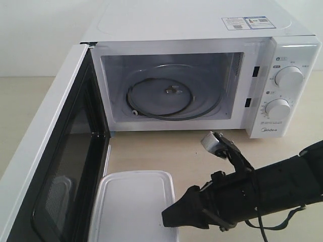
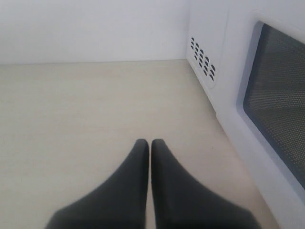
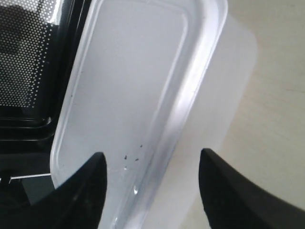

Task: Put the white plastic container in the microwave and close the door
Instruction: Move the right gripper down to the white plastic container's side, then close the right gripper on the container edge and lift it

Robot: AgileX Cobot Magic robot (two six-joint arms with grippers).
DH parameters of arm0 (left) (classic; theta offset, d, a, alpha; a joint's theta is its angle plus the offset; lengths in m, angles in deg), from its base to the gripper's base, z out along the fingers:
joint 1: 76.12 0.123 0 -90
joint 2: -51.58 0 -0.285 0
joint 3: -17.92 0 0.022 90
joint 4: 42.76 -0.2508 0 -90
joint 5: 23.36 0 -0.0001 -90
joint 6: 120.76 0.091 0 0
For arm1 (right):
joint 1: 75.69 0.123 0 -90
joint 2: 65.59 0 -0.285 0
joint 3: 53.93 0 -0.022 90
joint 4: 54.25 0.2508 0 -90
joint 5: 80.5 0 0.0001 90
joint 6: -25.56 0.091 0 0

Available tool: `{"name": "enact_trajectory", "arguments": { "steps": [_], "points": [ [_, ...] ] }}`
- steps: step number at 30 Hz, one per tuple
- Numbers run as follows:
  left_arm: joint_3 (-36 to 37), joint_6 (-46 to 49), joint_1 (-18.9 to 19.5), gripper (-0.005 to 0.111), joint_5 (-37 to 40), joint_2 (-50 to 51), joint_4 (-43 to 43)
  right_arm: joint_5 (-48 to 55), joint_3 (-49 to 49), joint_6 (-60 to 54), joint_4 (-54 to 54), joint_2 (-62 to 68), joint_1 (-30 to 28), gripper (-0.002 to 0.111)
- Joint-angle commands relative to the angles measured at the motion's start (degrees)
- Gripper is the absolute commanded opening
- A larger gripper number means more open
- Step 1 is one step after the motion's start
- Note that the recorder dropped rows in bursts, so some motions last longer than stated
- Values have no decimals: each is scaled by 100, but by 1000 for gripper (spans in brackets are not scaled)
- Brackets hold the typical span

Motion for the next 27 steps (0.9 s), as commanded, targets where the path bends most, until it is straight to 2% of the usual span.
{"name": "enact_trajectory", "arguments": {
  "steps": [1,12,24,26,27],
  "points": [
    [23,22,13,4,-15,-13,-29,15,-19,28,39,2,9,55],
    [23,22,13,4,-15,-13,-29,-107,-168,357,39,2,9,55],
    [23,22,13,4,-15,-13,-29,289,-291,426,39,612,23,55],
    [23,22,13,4,-15,-13,-29,289,-291,426,39,613,23,49],
    [23,22,13,4,-15,-13,-29,289,-291,438,39,613,23,39]
  ]
}}
